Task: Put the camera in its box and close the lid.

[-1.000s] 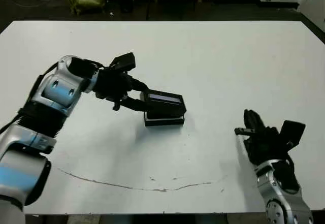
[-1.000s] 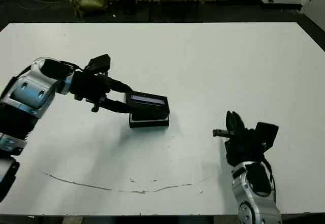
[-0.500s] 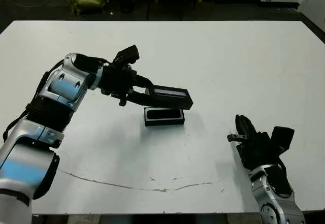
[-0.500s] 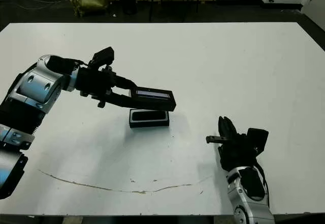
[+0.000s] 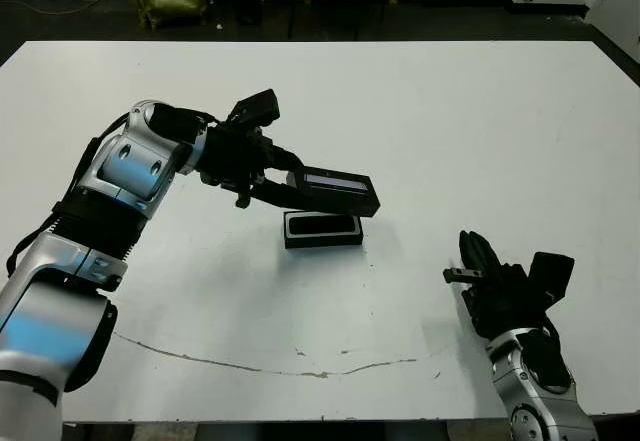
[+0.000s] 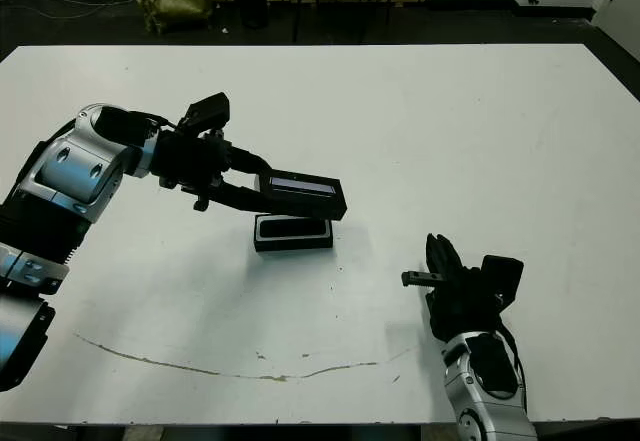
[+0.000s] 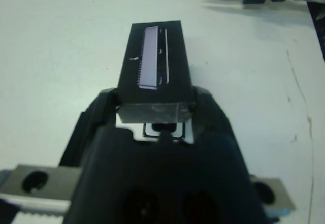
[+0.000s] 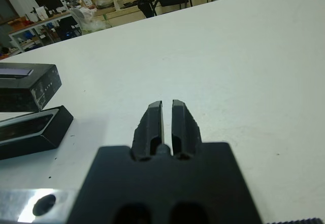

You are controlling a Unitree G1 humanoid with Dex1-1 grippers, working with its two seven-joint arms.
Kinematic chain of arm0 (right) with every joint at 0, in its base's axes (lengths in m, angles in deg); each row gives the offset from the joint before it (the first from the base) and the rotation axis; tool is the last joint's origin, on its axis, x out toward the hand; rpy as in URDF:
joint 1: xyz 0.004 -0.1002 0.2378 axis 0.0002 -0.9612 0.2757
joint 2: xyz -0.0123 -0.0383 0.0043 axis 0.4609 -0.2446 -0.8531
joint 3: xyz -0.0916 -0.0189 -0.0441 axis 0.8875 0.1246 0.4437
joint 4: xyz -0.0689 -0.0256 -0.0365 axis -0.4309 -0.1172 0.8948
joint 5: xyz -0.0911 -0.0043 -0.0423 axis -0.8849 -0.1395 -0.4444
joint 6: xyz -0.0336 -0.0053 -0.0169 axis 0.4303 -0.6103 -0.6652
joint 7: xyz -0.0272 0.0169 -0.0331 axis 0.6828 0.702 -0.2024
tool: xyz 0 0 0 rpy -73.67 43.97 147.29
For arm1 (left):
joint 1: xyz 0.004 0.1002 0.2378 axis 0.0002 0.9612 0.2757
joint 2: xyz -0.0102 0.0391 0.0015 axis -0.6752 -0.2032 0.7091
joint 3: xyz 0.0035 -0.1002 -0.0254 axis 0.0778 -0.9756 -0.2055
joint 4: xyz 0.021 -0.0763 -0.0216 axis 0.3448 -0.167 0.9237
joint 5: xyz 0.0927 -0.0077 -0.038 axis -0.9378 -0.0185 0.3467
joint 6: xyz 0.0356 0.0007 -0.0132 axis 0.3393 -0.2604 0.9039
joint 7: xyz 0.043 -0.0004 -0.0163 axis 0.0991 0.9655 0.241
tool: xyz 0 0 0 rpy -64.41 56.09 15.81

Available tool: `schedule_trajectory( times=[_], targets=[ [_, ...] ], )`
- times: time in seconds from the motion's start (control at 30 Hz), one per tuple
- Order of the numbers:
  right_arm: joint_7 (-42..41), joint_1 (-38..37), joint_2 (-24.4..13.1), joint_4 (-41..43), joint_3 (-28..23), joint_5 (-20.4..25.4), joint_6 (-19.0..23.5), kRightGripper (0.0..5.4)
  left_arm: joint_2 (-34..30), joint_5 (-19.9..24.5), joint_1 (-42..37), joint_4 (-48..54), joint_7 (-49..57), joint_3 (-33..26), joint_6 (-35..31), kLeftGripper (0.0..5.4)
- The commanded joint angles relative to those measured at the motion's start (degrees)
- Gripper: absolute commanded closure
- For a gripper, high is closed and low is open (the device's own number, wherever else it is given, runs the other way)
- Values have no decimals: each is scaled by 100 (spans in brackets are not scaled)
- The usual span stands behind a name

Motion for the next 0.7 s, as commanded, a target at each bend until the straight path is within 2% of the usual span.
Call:
schedule_trajectory(
  times=[0.03,0.4,0.53,0.7],
  targets=[
    [92,-60,-12,31,-2,-29,182,540,-57,-128,70,9,-28,91,28,316],
    [-40,-24,20,-117,-77,145,42,540,-17,-194,65,-48,-99,175,63,316],
    [25,-25,-8,-40,-43,80,125,540,6,-181,105,-96,-122,182,144,316],
    [-65,-4,34,-188,-72,180,-17,540,73,-178,120,-184,-164,219,19,316]
  ],
)
